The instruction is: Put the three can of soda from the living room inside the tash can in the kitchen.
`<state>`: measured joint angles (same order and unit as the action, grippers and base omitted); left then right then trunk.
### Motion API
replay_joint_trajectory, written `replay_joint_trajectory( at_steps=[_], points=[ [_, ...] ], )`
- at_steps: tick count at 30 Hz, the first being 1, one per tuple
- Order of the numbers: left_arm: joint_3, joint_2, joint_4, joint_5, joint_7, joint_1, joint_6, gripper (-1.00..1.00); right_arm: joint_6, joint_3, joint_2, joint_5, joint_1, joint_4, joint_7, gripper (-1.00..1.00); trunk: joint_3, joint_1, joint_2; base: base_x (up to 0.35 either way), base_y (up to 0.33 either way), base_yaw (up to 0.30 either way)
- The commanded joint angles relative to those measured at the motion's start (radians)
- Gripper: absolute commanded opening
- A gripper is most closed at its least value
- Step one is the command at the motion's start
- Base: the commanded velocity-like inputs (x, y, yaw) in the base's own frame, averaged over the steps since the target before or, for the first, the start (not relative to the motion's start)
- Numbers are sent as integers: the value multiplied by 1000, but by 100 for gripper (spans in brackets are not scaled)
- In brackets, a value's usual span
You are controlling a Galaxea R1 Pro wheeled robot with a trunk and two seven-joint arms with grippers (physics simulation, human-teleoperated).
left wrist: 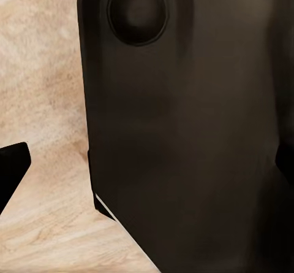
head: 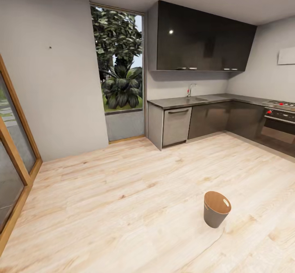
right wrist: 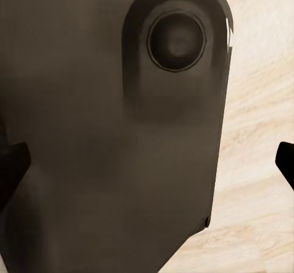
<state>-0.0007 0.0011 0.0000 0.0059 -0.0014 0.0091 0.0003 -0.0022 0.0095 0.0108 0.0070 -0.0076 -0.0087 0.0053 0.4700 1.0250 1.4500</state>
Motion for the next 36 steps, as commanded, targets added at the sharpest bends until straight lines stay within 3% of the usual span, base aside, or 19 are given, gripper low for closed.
replay_joint_trajectory(
  at_steps=[1, 11, 17, 19, 22, 23, 28, 30, 35, 36],
  points=[
    [0, 4, -2, 0, 0, 3, 1, 100, 2, -1, 2, 0, -6, -3, -3, 100, 0, 0, 0, 0, 0, 0],
    [2, 23, -13, 1, 0, 13, 4, 100, 11, -4, 4, -1, -56, -27, -11, 100, 0, 0, 0, 0, 0, 0],
    [3, 25, -19, 6, -10, -42, 14, 100, 15, -7, 4, -9, -93, -49, -13, 100, 0, 0, 0, 0, 0, 0],
    [3, 25, -21, 23, -13, -80, 37, 100, 36, -7, 4, -9, -126, -58, -13, 100, 0, 0, 0, 0, 0, 0],
    [4, 27, -22, 60, -15, -130, 79, 100, 80, -7, 3, -10, -169, -64, -13, 100, 0, 0, 0, 0, 0, 0],
    [4, 29, -22, 92, -16, -171, 108, 100, 114, -7, 2, -10, -204, -68, -13, 100, 0, 0, 0, 0, 0, 0],
    [4, 28, -23, 176, -16, -285, 167, 100, 192, -7, -1, -10, -315, -85, -15, 100, 0, 0, 0, 0, 0, 0],
    [4, 23, -23, 234, -16, -412, 217, 100, 253, -9, -29, -11, -433, -103, -15, 100, 0, 0, 0, 0, 0, 0],
    [10, 15, -23, 300, -16, -538, 247, 100, 326, -10, -64, -10, -526, -128, -11, 100, 0, 0, 0, 0, 0, 0],
    [11, 5, -23, 329, -15, -585, 262, 100, 349, -10, -72, -8, -550, -159, -10, 100, 0, 0, 0, 0, 0, 0]
  ],
)
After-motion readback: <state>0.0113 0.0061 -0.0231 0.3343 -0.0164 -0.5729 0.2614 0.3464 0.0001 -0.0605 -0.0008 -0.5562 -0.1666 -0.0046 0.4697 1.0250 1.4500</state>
